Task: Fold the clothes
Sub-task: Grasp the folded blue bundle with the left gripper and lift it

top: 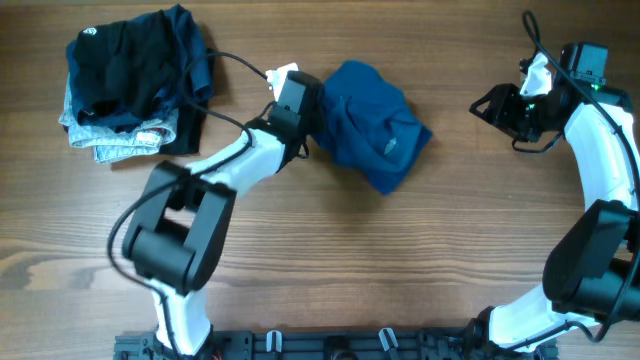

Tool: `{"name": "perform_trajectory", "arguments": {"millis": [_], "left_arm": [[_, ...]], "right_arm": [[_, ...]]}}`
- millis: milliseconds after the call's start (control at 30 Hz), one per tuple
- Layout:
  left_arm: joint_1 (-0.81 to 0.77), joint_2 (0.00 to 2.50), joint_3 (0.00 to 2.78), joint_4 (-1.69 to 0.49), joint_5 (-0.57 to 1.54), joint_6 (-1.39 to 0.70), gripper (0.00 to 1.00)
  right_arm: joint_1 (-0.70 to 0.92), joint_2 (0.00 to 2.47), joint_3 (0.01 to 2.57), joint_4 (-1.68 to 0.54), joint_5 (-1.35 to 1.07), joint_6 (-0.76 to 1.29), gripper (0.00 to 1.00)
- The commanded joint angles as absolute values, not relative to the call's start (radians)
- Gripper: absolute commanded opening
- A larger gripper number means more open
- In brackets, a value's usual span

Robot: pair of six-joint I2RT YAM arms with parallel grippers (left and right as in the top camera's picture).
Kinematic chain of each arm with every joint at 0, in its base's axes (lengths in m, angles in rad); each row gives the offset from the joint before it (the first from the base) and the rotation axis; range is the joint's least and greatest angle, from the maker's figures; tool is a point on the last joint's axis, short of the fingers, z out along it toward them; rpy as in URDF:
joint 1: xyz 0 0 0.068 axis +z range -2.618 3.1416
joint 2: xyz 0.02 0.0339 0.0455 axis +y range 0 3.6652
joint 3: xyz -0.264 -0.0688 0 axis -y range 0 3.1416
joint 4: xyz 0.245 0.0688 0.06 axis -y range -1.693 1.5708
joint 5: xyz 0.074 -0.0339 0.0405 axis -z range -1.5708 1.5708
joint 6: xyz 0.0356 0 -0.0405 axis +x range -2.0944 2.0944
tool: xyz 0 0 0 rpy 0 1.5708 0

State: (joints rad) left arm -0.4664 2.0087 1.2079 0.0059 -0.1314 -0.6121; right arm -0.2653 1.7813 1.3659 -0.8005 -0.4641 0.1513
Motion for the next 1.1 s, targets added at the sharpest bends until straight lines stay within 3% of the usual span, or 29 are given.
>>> {"name": "perform_trajectory", "arguments": {"millis": [0, 100, 133, 267, 333, 400, 633, 800, 1067], "left_arm": [[-0.442, 2.128, 1.208, 0.188, -0.154, -0.606, 0.25], [-0.411, 2.14, 1.213, 0.22, -0.138, -0.461, 0.38], [-0.4, 2.119, 1.226, 0.179, -0.136, -0.37, 0.49], [-0.377, 2.001, 1.272, -0.021, -0.136, -0.213, 0.74], [-0.379, 1.916, 1.279, -0.119, -0.131, -0.161, 0.92], [-0.391, 1.831, 1.28, -0.189, -0.103, -0.148, 0.99], [-0.575, 1.748, 1.279, -0.284, 0.01, 0.158, 1.0], [-0.781, 1.825, 1.279, -0.3, -0.108, 0.311, 1.0], [-0.886, 1.965, 1.279, -0.297, -0.167, 0.337, 0.97]], "right_arm": [[-0.264, 1.787, 1.384, -0.815, -0.472, 0.104, 0.56], [-0.264, 1.787, 1.384, -0.817, -0.471, 0.091, 0.59], [-0.264, 1.787, 1.384, -0.815, -0.472, 0.08, 0.61], [-0.264, 1.787, 1.384, -0.81, -0.468, 0.078, 0.64], [-0.264, 1.787, 1.384, -0.801, -0.468, 0.078, 0.66], [-0.264, 1.787, 1.384, -0.797, -0.468, 0.078, 0.68], [-0.264, 1.787, 1.384, -0.776, -0.469, 0.08, 0.69], [-0.264, 1.787, 1.384, -0.775, -0.469, 0.082, 0.7], [-0.264, 1.787, 1.384, -0.773, -0.469, 0.082, 0.71]]}}
